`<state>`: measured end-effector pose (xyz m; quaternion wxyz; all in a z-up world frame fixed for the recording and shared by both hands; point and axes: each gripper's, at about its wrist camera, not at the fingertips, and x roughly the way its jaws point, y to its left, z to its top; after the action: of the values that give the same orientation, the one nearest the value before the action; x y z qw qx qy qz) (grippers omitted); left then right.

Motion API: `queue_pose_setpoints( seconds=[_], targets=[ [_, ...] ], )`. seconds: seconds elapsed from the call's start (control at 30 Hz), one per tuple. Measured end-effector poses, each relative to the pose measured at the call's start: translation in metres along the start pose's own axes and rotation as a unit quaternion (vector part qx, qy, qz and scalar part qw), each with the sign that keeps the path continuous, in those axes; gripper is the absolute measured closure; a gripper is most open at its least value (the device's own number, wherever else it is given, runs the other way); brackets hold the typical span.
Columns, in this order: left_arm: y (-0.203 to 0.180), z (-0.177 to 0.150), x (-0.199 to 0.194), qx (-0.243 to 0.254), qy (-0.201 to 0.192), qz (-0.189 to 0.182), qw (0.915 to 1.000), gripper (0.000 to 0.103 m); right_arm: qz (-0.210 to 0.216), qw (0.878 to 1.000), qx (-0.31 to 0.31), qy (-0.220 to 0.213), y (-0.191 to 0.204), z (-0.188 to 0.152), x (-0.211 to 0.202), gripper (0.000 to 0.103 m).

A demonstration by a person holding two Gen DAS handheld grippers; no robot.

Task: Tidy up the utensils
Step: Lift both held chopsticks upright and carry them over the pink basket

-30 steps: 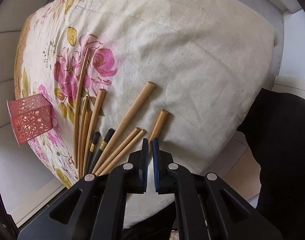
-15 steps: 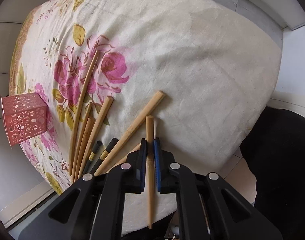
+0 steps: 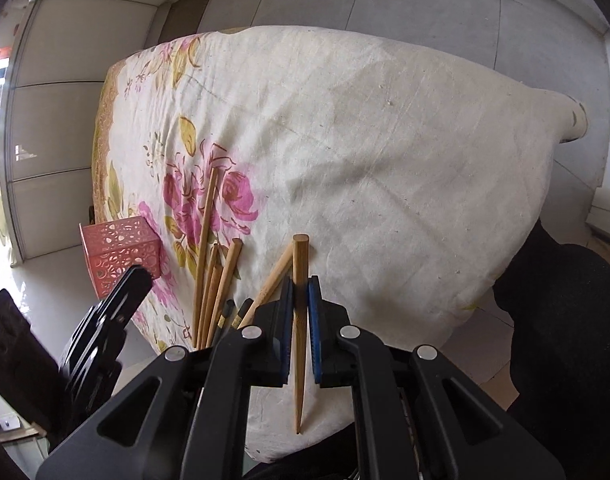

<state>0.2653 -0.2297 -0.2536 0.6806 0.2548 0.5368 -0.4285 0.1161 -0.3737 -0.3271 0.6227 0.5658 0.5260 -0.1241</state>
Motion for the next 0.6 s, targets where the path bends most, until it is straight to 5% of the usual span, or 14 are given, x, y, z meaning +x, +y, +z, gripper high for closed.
queue_pose_setpoints(
  seconds=[0.2,0.6],
  targets=[
    [-0.007,0.015,0.037,0.05,0.061,0.039,0.9961,0.09,0.027,0.999,-0.041,-0.013,0.003,-0.005,-0.009,0.096],
    [-0.002,0.032,0.069,0.071,0.127,0.043,0.9885,0.089,0.051,0.997,-0.056,-0.012,0.01,0.002,-0.009,0.095]
  ],
)
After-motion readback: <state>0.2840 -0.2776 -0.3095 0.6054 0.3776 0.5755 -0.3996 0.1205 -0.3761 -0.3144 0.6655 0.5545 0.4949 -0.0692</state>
